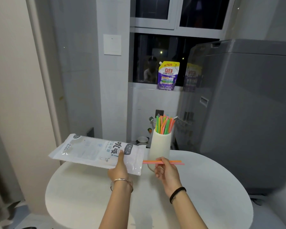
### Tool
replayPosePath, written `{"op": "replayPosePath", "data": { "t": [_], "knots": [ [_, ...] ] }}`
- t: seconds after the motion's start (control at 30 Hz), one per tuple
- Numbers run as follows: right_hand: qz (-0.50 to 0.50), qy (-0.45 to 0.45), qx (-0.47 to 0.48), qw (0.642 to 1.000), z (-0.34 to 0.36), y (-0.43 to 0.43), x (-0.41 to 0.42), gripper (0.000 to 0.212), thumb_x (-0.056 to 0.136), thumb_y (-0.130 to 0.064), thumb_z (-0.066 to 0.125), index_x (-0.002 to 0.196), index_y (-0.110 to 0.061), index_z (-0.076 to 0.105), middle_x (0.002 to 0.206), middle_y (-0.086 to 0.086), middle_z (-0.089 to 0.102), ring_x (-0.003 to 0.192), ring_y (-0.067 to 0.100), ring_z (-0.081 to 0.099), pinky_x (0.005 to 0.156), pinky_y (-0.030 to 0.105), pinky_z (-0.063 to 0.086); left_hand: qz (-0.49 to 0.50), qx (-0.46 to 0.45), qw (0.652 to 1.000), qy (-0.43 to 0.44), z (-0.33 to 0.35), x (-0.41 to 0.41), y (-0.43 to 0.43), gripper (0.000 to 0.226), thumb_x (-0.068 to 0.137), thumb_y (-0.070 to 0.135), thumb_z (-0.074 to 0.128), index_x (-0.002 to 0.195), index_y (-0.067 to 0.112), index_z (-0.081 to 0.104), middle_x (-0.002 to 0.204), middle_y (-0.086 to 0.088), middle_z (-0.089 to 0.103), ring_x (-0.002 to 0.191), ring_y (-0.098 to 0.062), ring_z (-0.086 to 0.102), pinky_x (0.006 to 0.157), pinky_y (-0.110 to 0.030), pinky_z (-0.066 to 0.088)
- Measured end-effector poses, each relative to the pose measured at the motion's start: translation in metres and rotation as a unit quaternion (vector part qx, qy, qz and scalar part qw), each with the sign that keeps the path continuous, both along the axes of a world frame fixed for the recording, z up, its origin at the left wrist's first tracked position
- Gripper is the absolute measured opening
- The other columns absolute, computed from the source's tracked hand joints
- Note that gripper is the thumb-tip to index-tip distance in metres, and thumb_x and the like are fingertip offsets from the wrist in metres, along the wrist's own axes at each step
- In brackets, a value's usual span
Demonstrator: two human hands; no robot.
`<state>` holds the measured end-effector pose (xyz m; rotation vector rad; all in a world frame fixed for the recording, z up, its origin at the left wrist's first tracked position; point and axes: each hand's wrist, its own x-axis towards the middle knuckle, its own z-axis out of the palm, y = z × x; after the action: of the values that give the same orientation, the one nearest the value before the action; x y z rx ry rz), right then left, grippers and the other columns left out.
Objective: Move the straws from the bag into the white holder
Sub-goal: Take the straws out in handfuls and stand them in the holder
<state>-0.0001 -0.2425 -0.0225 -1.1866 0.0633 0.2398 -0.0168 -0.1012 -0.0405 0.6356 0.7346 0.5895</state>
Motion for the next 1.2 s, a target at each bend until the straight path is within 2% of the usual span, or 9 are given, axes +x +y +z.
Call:
{"op": "replayPosePath", "data": {
  "t": [0.2, 0.3, 0.43, 0.53, 0.73, 0.87, 1.0, 1.1, 1.2],
  "knots": [
    [-0.043, -0.052, -0.053, 0.996, 0.003, -0.007, 0.003, 0.023, 0.095, -0.016, 0.046, 0.075, -0.008, 0.054, 0.057, 0.005, 0.046, 0.042, 0.011, 0.041, 0.041, 0.022, 0.031, 0.004, -0.019, 1.0, -0.002, -0.004, 0.001, 0.005, 0.021, 0.08, 0.022, 0.078, 0.085, 0.02, 0.058, 0.084, 0.008, 0.063, 0.073, -0.01, 0.062, 0.082, -0.035, 0.052],
    [-0.009, -0.08, -0.075, 0.994, 0.004, 0.0, -0.001, 0.02, 0.094, -0.021, 0.052, 0.079, -0.008, 0.058, 0.053, 0.002, 0.049, 0.04, 0.009, 0.042, 0.042, 0.022, 0.032, 0.004, -0.011, 1.0, -0.002, -0.001, 0.004, -0.004, 0.022, 0.081, 0.018, 0.077, 0.079, 0.024, 0.056, 0.081, 0.01, 0.062, 0.071, -0.007, 0.061, 0.074, -0.03, 0.05],
    [0.042, -0.124, -0.12, 0.984, 0.007, 0.007, -0.003, 0.031, 0.096, -0.022, 0.049, 0.069, -0.009, 0.057, 0.053, 0.001, 0.054, 0.038, 0.008, 0.044, 0.041, 0.02, 0.032, -0.001, -0.026, 1.0, 0.001, 0.0, 0.005, -0.015, 0.023, 0.08, 0.018, 0.078, 0.079, 0.022, 0.055, 0.086, 0.006, 0.063, 0.071, -0.012, 0.061, 0.081, -0.034, 0.05],
    [-0.054, -0.157, -0.127, 0.978, 0.023, -0.002, 0.01, 0.037, 0.098, -0.021, 0.044, 0.063, -0.01, 0.048, 0.047, 0.003, 0.047, 0.037, 0.01, 0.041, 0.037, 0.017, 0.031, -0.007, -0.041, 0.999, -0.014, 0.0, 0.006, -0.016, 0.021, 0.08, 0.02, 0.078, 0.081, 0.024, 0.057, 0.087, 0.008, 0.064, 0.076, -0.013, 0.063, 0.086, -0.037, 0.053],
    [-0.215, -0.33, -0.198, 0.898, 0.089, -0.03, 0.049, 0.039, 0.098, -0.029, 0.04, 0.068, -0.005, 0.046, 0.055, 0.006, 0.043, 0.051, 0.018, 0.043, 0.052, 0.028, 0.037, -0.001, -0.05, 0.998, -0.027, 0.002, 0.008, -0.01, 0.03, 0.083, 0.021, 0.076, 0.105, 0.017, 0.057, 0.098, 0.003, 0.065, 0.079, -0.014, 0.064, 0.089, -0.036, 0.052],
    [-0.2, -0.392, -0.25, 0.862, 0.126, -0.028, 0.071, 0.039, 0.099, -0.031, 0.037, 0.068, -0.009, 0.046, 0.056, 0.002, 0.043, 0.051, 0.015, 0.044, 0.051, 0.027, 0.038, 0.001, -0.049, 0.998, -0.041, 0.004, 0.01, -0.012, 0.03, 0.085, 0.02, 0.074, 0.109, 0.018, 0.057, 0.109, 0.0, 0.064, 0.087, -0.018, 0.064, 0.089, -0.035, 0.051],
    [-0.187, -0.426, -0.316, 0.827, 0.139, -0.025, 0.087, 0.039, 0.099, -0.033, 0.036, 0.063, -0.021, 0.04, 0.054, -0.005, 0.041, 0.045, 0.005, 0.048, 0.041, 0.011, 0.034, 0.005, -0.05, 0.998, -0.045, 0.003, 0.011, -0.012, 0.03, 0.085, 0.017, 0.073, 0.11, 0.018, 0.057, 0.11, -0.001, 0.064, 0.093, -0.02, 0.063, 0.09, -0.035, 0.051],
    [-0.178, -0.449, -0.384, 0.787, 0.141, -0.024, 0.094, 0.038, 0.099, -0.034, 0.035, 0.063, -0.025, 0.037, 0.054, -0.006, 0.041, 0.046, 0.008, 0.046, 0.044, 0.018, 0.033, -0.003, -0.047, 0.998, -0.049, 0.002, 0.012, -0.01, 0.029, 0.086, 0.018, 0.072, 0.111, 0.018, 0.057, 0.114, -0.002, 0.064, 0.1, -0.023, 0.062, 0.101, -0.04, 0.049],
    [-0.148, -0.464, -0.43, 0.76, 0.139, -0.023, 0.1, 0.036, 0.099, -0.035, 0.035, 0.064, -0.028, 0.037, 0.055, -0.005, 0.043, 0.05, 0.012, 0.049, 0.048, 0.025, 0.039, -0.002, -0.052, 0.998, -0.038, 0.0, 0.012, -0.009, 0.03, 0.086, 0.017, 0.073, 0.11, 0.018, 0.056, 0.111, -0.001, 0.064, 0.095, -0.022, 0.063, 0.1, -0.041, 0.05]
  ]
}}
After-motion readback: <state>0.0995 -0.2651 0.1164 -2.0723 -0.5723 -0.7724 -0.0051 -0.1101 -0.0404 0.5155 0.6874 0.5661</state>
